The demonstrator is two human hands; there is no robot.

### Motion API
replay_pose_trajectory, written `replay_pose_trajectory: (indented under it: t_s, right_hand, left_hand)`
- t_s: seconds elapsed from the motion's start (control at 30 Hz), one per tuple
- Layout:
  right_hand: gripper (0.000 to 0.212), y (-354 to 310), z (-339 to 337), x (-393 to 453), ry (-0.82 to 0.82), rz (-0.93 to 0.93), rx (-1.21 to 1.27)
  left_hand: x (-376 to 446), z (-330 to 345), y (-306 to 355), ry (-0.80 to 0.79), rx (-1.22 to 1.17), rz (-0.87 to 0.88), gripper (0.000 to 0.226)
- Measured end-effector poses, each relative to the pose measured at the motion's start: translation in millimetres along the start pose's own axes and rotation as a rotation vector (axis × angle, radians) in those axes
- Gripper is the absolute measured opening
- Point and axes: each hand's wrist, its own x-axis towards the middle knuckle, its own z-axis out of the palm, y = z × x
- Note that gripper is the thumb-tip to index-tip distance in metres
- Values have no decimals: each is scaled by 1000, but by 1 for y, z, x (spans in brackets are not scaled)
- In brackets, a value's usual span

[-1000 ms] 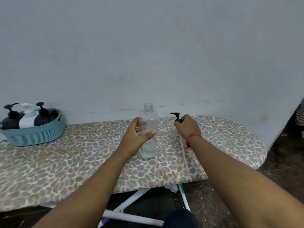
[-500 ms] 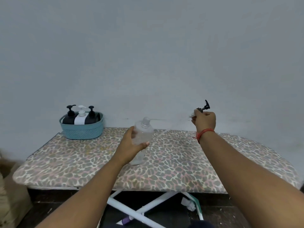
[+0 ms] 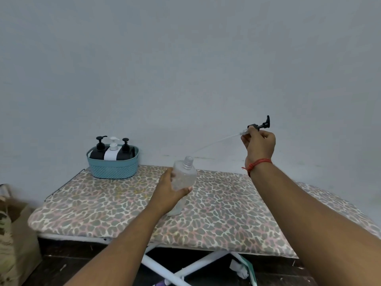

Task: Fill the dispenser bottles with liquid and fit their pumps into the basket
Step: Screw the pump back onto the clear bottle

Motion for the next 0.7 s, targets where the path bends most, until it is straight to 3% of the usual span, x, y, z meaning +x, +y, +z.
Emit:
replay_pose_trajectory:
  t_s: [0.3,0.47,0.63,0.7]
  right_hand:
    - [22,7,10,-20,-156,-115,-169]
    - [21,17,15,-39,-385,-200,-375]
    - [24,35,15,-62,-574,-273,-485]
    - [26,40,15,-67,-622,-299,-516]
  left_hand:
    - [3,5,3,-15,53,8,82]
    - [5,11,5,-44,61,27,81]
    - [4,22,15,-63,-91,-15,67]
    - [4,28,16,-102,-135,-24,74]
